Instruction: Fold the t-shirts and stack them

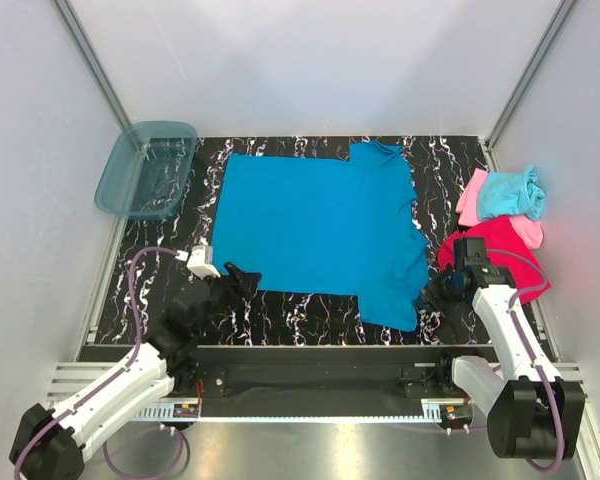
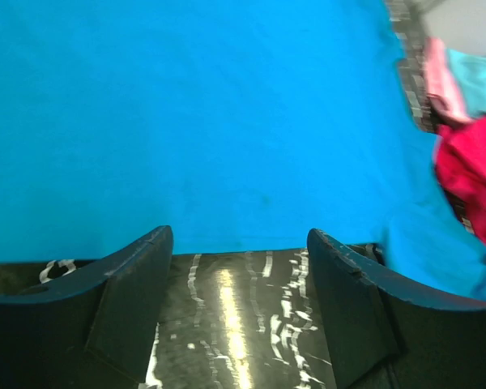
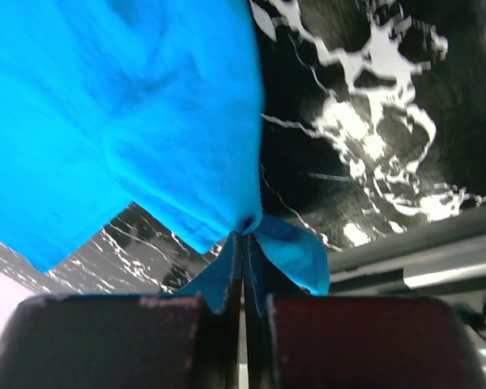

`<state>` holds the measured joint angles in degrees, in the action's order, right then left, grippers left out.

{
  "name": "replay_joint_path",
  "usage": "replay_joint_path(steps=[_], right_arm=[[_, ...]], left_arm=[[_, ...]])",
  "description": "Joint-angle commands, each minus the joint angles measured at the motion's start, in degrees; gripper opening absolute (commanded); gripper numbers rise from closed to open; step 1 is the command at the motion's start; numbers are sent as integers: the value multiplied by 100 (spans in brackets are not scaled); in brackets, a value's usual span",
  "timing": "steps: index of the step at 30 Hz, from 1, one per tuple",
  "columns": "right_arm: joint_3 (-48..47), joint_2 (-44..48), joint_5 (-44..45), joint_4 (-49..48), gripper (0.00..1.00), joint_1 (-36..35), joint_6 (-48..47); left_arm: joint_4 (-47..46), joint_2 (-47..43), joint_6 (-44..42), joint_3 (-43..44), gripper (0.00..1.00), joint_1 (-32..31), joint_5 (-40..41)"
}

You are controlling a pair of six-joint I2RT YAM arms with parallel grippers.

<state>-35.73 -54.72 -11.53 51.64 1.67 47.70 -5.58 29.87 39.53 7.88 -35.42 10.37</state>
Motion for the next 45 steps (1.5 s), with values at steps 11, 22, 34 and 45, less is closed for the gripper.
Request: replay_joint_path(steps=[11,22,34,45], right_arm=[[-76,-21,362,-637,0,17,-138],[171,-83,160,-962,0,70,-270],[259,-250,28,-1156,0,132,-314],[136,-452,-51,-1270,0,149,-411]], left_arm=[[568,1917,696,760,79,955,696],[233,2498,881,759,78,1564,466],[892,1988,925,1014,75,1600,782],[1736,1830,1399,1067,76,1591,1441]])
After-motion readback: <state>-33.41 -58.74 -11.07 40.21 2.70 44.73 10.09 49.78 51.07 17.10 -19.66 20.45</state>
